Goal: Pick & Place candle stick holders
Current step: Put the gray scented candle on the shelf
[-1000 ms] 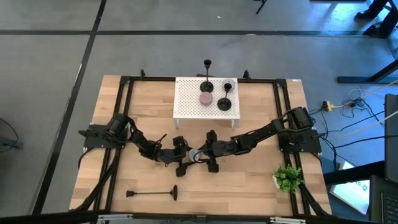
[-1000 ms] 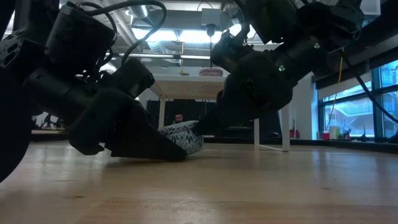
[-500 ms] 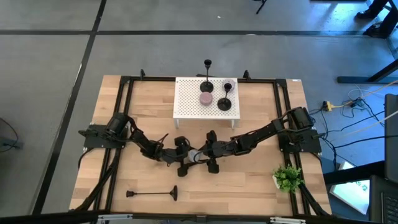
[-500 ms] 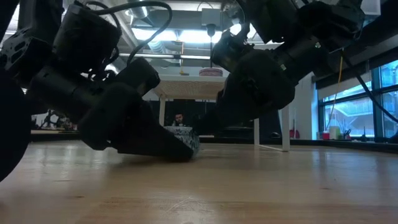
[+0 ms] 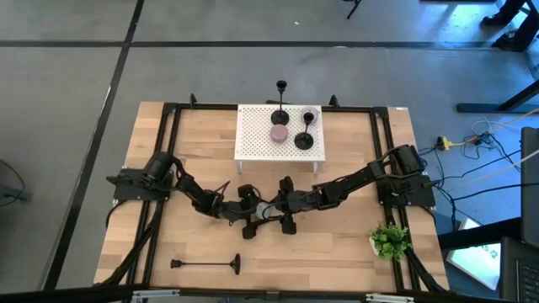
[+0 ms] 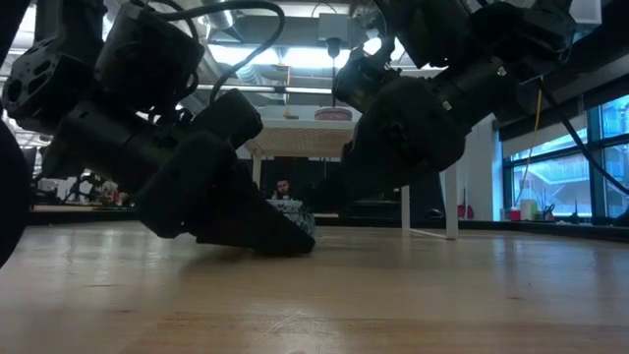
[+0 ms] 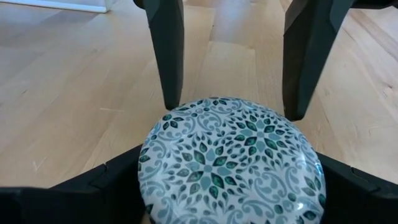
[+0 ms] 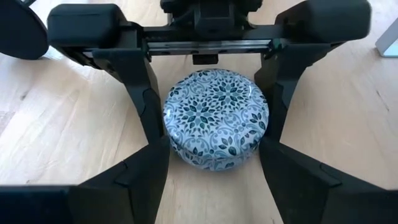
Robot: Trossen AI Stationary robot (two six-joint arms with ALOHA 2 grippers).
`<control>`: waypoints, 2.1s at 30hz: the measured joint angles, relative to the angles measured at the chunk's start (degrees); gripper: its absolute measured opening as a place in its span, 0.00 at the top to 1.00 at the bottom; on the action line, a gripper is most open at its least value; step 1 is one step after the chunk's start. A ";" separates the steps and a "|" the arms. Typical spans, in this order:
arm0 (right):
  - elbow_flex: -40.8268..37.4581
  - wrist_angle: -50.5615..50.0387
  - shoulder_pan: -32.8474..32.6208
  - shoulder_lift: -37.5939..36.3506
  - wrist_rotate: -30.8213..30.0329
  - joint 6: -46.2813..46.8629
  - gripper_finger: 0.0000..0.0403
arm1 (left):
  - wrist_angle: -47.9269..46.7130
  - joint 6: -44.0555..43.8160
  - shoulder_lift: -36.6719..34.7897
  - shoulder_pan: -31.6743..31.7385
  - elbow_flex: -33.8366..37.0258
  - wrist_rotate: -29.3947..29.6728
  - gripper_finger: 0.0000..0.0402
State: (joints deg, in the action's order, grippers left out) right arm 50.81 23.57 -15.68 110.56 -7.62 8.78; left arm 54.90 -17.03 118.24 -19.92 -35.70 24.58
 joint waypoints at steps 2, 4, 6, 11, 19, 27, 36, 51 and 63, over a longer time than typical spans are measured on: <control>0.00 0.01 0.00 0.00 0.42 0.28 0.38 | -0.15 -0.23 0.02 0.25 0.03 -0.47 0.16; 0.00 0.02 0.00 0.00 0.59 0.49 0.38 | -0.29 -0.41 0.02 0.57 0.09 -1.24 0.16; 0.00 0.02 0.00 0.00 0.59 0.62 0.39 | -0.29 -0.88 0.02 0.91 0.11 -1.95 0.16; 0.00 0.02 0.00 0.00 0.62 0.63 0.43 | -0.27 -2.25 0.07 1.11 0.11 -2.64 0.22; 0.00 -0.21 0.02 0.00 1.30 0.41 0.45 | -0.43 -3.93 0.08 0.92 0.13 -2.59 0.29; 0.00 -1.38 -0.11 -1.20 8.01 -0.85 0.45 | -1.67 -5.82 -1.15 -1.50 0.13 0.37 0.29; 0.09 -2.90 -2.02 -12.63 21.23 -4.15 0.45 | -7.08 -7.72 -5.57 -3.45 0.33 -1.17 0.29; 0.05 -23.22 -7.73 -36.25 12.40 -3.19 0.45 | -27.33 -8.13 -26.31 -2.33 0.28 -1.12 0.29; 0.02 -36.41 -7.39 -47.49 1.58 -1.71 0.45 | -51.66 -7.73 -50.78 11.12 0.22 -4.30 0.29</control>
State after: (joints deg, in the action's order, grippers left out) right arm 50.83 -12.84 -23.07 63.07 -6.04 7.07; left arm 3.25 -24.76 67.46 -8.80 -35.48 20.28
